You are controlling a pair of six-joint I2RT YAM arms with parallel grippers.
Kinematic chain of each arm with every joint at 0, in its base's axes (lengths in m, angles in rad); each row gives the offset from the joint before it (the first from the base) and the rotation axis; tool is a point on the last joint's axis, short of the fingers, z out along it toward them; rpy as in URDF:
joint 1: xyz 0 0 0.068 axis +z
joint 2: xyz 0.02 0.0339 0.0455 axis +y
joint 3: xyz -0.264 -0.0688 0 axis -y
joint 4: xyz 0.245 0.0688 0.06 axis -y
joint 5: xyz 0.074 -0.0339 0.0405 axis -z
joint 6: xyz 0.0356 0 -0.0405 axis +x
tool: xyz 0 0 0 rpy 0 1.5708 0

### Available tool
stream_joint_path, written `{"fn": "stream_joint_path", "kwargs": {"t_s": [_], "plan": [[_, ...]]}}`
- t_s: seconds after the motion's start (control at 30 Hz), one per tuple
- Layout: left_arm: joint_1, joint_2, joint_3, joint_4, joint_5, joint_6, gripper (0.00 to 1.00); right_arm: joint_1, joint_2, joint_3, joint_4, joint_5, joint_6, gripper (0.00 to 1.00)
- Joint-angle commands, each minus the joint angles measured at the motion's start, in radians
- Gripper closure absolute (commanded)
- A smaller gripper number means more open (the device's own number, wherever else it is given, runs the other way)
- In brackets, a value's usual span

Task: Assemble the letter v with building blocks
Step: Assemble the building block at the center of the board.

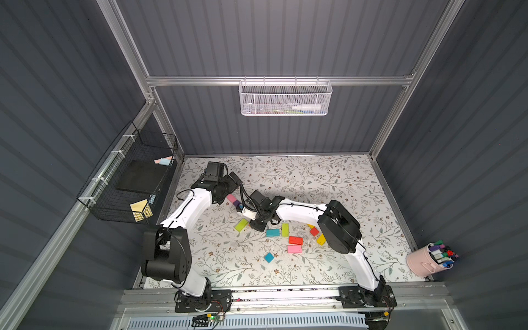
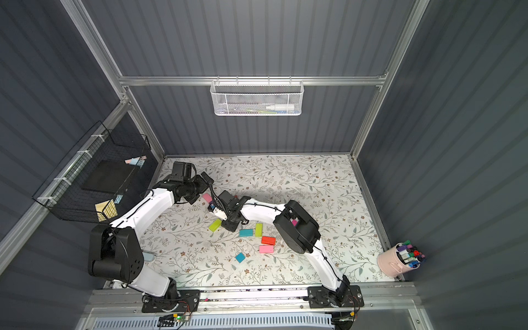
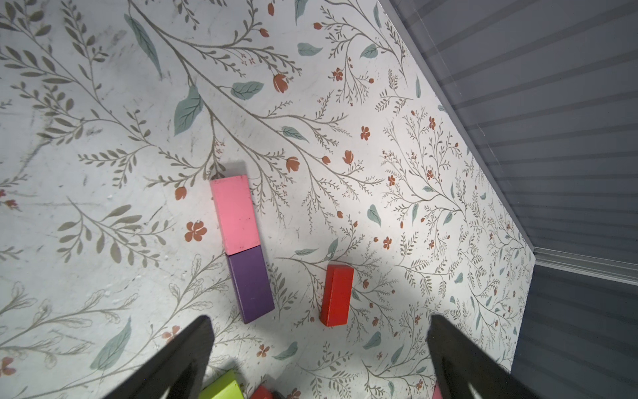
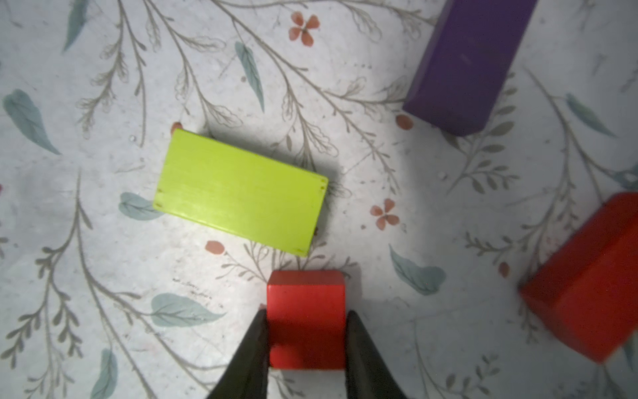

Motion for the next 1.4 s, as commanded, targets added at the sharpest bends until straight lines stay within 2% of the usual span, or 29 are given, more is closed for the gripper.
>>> {"fn": "stream_joint_path", "kwargs": {"t_s": [0.0,0.37,0.63,1.37], "plan": [[0.007,0.009,-0.009,0.016,0.006,0.028,0.01,-0.013,-0.025,-0.014,-0.008,0.027,-0.004,0.79],[0.007,0.002,-0.02,0.027,-0.002,0.036,0.01,-0.039,0.067,0.132,0.002,0.021,-0.042,0.76],[0.007,0.005,-0.04,0.047,0.004,0.039,0.01,-0.051,0.166,0.285,-0.094,-0.013,-0.039,0.75],[0.007,0.006,-0.045,0.05,-0.006,0.051,0.01,-0.07,0.241,0.363,-0.135,-0.015,-0.024,0.72]]}}
